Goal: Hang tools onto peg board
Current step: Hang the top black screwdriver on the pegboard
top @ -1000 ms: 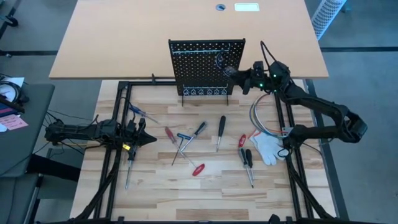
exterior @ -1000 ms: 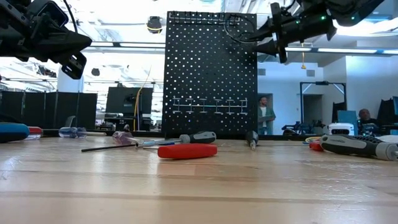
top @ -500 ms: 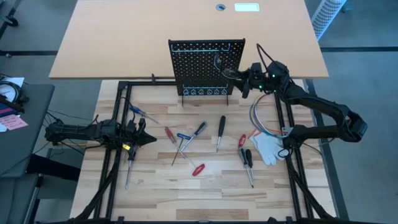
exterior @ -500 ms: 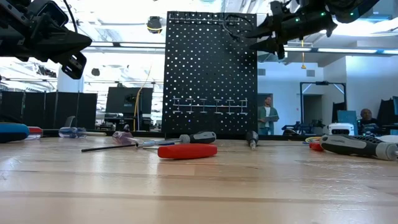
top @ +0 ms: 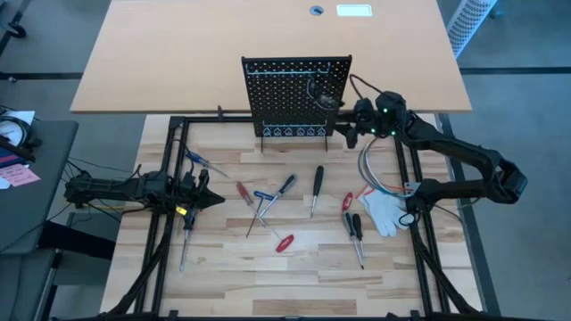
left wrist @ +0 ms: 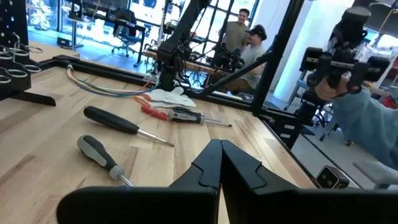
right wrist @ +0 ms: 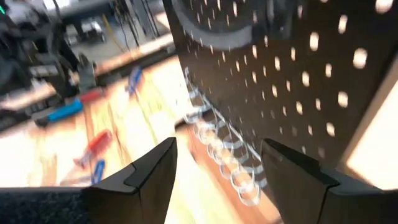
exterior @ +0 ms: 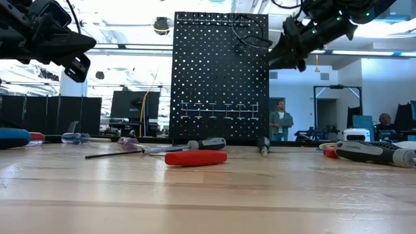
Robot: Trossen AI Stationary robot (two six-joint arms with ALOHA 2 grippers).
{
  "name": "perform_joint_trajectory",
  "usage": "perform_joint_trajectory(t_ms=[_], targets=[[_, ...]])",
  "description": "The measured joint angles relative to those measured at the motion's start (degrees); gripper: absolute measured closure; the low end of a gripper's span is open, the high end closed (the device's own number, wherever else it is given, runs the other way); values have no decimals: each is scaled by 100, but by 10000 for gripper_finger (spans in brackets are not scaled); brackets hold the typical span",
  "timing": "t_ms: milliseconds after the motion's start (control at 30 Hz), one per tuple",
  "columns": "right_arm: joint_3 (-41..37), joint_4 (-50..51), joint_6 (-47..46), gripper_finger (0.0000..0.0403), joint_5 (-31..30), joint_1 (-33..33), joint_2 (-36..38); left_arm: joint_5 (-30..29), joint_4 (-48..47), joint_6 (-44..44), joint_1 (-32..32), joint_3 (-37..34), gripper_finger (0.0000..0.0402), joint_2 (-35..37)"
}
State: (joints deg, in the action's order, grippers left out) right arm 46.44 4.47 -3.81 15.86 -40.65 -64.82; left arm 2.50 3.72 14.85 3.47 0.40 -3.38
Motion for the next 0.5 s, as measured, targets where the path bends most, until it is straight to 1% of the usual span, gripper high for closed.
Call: perform_joint_trajectory(t_ms=[100, 167, 233, 333, 433, 500], targets=[[1, 474, 250, 163, -184, 231, 0, 0, 1, -2, 1, 0, 401, 1], [-31, 707, 326, 163, -527, 579, 0, 0, 1, -2, 1, 0, 401, 0], [-211, 613, 203, 163, -983, 1063, -1, 0, 1, 0, 1, 0, 401, 2], [-585, 375, -388, 163, -1687, 1811, -17, 0, -5, 24, 0, 0, 401, 2], [-1051, -60, -1342, 163, -2451, 2541, -15, 0, -30, 66, 1, 0, 401, 0], [-1340, -207, -1980, 163, -2759, 2962, -17, 0, -28, 68, -1, 0, 401, 0]])
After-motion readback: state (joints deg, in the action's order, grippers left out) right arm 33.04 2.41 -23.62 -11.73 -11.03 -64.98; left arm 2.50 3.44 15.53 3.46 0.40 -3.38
